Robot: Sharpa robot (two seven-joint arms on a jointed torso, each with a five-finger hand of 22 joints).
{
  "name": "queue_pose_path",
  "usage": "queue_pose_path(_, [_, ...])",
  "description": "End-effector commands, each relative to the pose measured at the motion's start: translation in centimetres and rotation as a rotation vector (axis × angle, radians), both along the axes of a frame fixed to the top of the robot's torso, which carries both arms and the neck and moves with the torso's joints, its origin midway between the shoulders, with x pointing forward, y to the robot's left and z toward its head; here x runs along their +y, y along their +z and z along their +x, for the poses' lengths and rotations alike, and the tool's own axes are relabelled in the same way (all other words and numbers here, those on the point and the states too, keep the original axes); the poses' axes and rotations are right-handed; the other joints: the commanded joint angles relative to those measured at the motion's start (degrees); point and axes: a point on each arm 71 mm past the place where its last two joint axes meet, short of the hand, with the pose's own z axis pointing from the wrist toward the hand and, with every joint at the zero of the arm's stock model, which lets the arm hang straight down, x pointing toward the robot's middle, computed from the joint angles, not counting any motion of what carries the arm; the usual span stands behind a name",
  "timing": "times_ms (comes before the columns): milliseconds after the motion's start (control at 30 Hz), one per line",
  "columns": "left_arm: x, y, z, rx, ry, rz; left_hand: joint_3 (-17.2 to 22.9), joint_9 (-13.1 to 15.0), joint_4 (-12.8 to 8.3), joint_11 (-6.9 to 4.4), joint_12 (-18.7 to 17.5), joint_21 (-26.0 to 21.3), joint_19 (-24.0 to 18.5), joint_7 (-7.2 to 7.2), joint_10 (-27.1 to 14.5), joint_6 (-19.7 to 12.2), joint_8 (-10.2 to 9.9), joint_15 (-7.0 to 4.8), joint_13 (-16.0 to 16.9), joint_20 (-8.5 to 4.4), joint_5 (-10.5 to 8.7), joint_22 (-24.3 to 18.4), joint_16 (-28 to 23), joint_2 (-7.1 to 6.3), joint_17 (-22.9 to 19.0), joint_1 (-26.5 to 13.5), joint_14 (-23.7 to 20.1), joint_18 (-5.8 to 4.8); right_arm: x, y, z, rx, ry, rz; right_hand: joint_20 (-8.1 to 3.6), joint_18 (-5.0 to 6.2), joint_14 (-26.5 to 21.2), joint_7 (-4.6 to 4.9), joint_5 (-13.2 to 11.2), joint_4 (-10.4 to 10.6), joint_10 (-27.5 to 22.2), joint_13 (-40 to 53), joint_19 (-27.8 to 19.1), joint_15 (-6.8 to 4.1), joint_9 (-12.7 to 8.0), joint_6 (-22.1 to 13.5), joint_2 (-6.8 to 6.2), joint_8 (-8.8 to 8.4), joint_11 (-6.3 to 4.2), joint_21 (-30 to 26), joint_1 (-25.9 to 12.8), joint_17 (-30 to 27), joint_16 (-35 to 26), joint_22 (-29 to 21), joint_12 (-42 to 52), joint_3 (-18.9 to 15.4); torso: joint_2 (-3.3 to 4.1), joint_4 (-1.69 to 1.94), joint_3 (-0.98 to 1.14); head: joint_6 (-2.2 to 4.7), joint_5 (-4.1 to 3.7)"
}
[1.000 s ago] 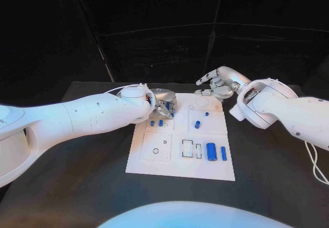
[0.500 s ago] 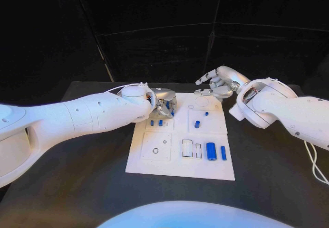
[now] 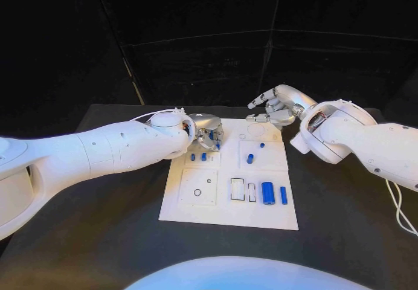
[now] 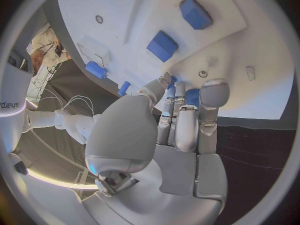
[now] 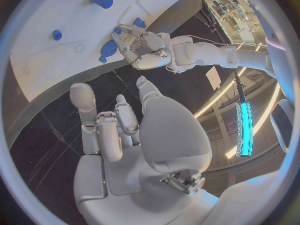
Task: Assemble the parts on the task board
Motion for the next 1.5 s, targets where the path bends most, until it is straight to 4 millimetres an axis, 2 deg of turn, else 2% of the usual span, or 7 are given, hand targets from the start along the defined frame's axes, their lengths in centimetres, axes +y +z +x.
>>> queue_pose_path(33, [0.1,0.8,-0.1,-0.049,-0.005,-0.051,0.6,0.0,0.0,-0.02,-0.4,0.3,0.5,-0.02,0.6,0.4,-0.4,-0.41,0.0,0.02,0.05,0.2,0.4,0.09,0.0,-0.6,1.5,-1.02,0.1,0.1,0.0,-0.004,0.010,0.003,0.04,0.48,4.1,-0.04,0.3,0.0,-0.3,0.0,-0.2,-0.32,-0.1,-0.4,0.36,0.25,0.06,-0.2,0.4,7.2,-0.2,0.0,0.0,-0.2,-0.04,0.09,0.02,0.12,-0.02])
queue_pose_path(300, [0.9,2.0,-0.4,-0.063,0.012,-0.091,1.0,0.0,-0.1,0.01,-0.8,0.6,0.6,0.06,1.0,0.6,-0.6,-0.38,0.0,0.04,0.06,0.5,0.5,0.00,0.1,-0.7,1.5,-1.07,0.0,0.1,0.0,-0.004,0.009,0.002,0.04,0.48,4.1,-0.04,0.3,0.0,-0.3,0.0,-0.2,-0.32,-0.1,-0.4,0.36,0.25,0.06,-0.2,0.4,7.2,-0.2,0.0,0.0,-0.2,0.00,0.02,0.00,0.27,0.14])
queue_pose_path(567, [3.1,2.4,-0.9,-0.046,0.051,-0.111,1.4,0.0,-0.2,0.01,-1.2,0.9,0.6,0.13,1.3,0.9,-0.7,-0.38,0.0,0.04,0.07,1.0,0.5,-0.07,0.1,-0.7,1.5,-1.13,-0.2,0.1,0.0,-0.004,0.004,0.001,0.04,0.48,4.1,-0.04,0.3,0.0,-0.3,0.0,-0.2,-0.32,-0.1,-0.4,0.36,0.25,0.06,-0.2,0.4,7.2,-0.2,0.0,0.0,-0.2,0.05,0.13,-0.01,0.34,0.00])
queue_pose_path(933, [6.0,2.2,-1.2,-0.007,0.109,-0.090,1.6,0.0,-0.3,0.06,-1.5,1.4,0.7,0.21,1.6,1.0,-0.8,-0.34,0.0,0.06,0.02,1.6,0.5,-0.32,-0.1,-0.8,1.5,-1.24,-0.4,0.1,0.1,-0.003,0.000,-0.001,0.04,0.48,4.1,-0.04,0.3,0.0,-0.3,0.0,-0.2,-0.32,-0.1,-0.4,0.36,0.25,0.06,-0.2,0.4,7.2,-0.2,0.0,0.0,-0.2,0.00,0.02,0.03,0.22,0.26])
queue_pose_path(1300, [6.5,1.9,-1.1,0.014,0.124,-0.077,1.7,0.0,-0.2,0.06,-1.6,1.6,0.8,0.20,1.8,1.1,-0.9,-0.33,0.1,0.07,0.01,1.8,0.5,-0.44,-0.1,-1.0,1.5,-1.28,-0.4,0.1,0.1,-0.003,0.000,-0.001,0.04,0.48,4.1,-0.04,0.3,0.0,-0.3,0.0,-0.2,-0.32,-0.1,-0.4,0.36,0.25,0.06,-0.2,0.4,7.2,-0.2,0.0,0.0,-0.2,0.04,-0.06,0.09,0.18,0.37])
queue_pose_path(1500, [6.4,1.8,-0.8,0.021,0.125,-0.071,1.8,0.0,-0.2,0.06,-1.7,1.6,0.8,0.20,1.8,1.2,-0.9,-0.32,0.1,0.07,0.00,1.8,0.5,-0.50,-0.2,-1.1,1.4,-1.28,-0.4,0.1,0.1,-0.003,0.001,-0.001,0.04,0.49,4.1,-0.06,0.3,0.1,-0.3,0.0,-0.2,-0.34,-0.1,-0.3,0.48,0.36,0.04,-0.2,0.5,7.2,-0.3,-0.1,0.0,-0.3,0.04,-0.10,0.05,0.10,0.42])
